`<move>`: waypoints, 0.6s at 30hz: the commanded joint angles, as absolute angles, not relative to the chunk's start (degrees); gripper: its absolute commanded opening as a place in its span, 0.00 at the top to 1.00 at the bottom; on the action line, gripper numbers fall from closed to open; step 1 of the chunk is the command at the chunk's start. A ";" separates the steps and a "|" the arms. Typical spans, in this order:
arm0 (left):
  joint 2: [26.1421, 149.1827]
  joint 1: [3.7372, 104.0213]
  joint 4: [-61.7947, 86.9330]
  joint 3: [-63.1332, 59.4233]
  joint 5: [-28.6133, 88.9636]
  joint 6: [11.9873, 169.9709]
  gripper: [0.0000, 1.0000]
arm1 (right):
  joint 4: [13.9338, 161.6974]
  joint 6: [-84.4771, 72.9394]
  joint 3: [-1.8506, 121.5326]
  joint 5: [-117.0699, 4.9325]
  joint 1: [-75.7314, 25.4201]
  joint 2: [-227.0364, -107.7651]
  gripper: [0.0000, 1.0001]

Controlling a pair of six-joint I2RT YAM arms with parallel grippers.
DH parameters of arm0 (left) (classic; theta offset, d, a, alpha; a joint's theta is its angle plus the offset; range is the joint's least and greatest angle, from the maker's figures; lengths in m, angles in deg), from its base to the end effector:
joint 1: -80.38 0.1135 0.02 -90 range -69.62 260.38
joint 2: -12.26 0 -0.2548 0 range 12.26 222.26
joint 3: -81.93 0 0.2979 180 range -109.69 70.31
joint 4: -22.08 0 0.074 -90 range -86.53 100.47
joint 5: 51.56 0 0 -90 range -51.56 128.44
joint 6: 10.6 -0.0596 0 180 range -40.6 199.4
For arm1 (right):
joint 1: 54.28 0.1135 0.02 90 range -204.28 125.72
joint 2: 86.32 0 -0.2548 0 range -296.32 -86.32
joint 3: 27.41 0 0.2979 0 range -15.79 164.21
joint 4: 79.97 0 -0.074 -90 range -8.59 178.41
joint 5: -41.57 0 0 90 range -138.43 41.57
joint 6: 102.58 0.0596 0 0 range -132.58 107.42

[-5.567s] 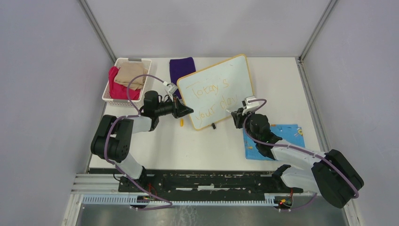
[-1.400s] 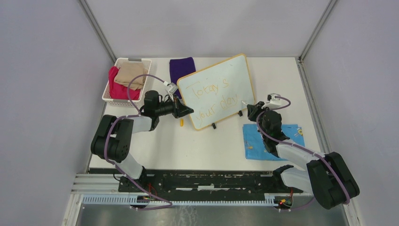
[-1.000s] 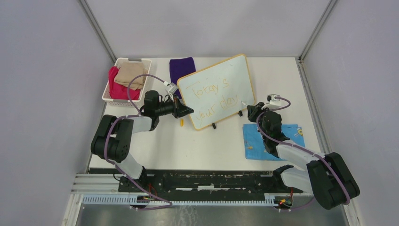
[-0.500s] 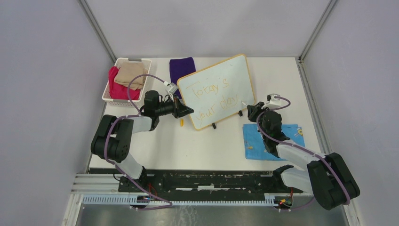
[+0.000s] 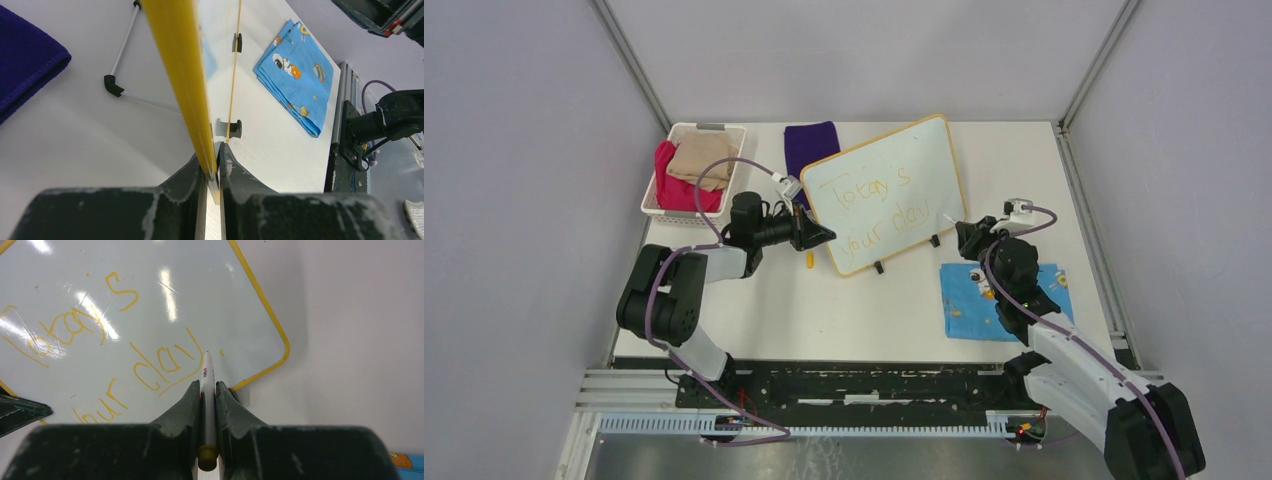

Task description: Write a sentence on the whiteboard

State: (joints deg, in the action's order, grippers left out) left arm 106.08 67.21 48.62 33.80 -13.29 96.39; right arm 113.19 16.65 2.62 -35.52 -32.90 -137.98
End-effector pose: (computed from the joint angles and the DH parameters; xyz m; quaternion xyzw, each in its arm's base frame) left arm 0.3300 -0.1253 0.1182 0.2283 0.7413 -0.4789 0.4111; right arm 0.2558 0.0859 0.1841 0.1248 0.7458 0.2004 0.6230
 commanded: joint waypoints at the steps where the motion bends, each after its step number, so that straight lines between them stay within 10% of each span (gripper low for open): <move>1: 106.88 66.76 40.97 33.73 -4.18 89.15 0.97 | 104.33 14.35 7.65 -37.74 -32.08 -131.75 1.00; 18: 102.69 66.79 33.93 31.74 0.04 89.32 0.59 | 88.54 1.66 7.89 -42.47 -28.87 -110.88 1.00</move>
State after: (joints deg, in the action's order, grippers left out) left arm 103.21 66.73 39.70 32.27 -7.85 93.70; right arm 89.80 4.32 6.49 -42.01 -29.42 -112.38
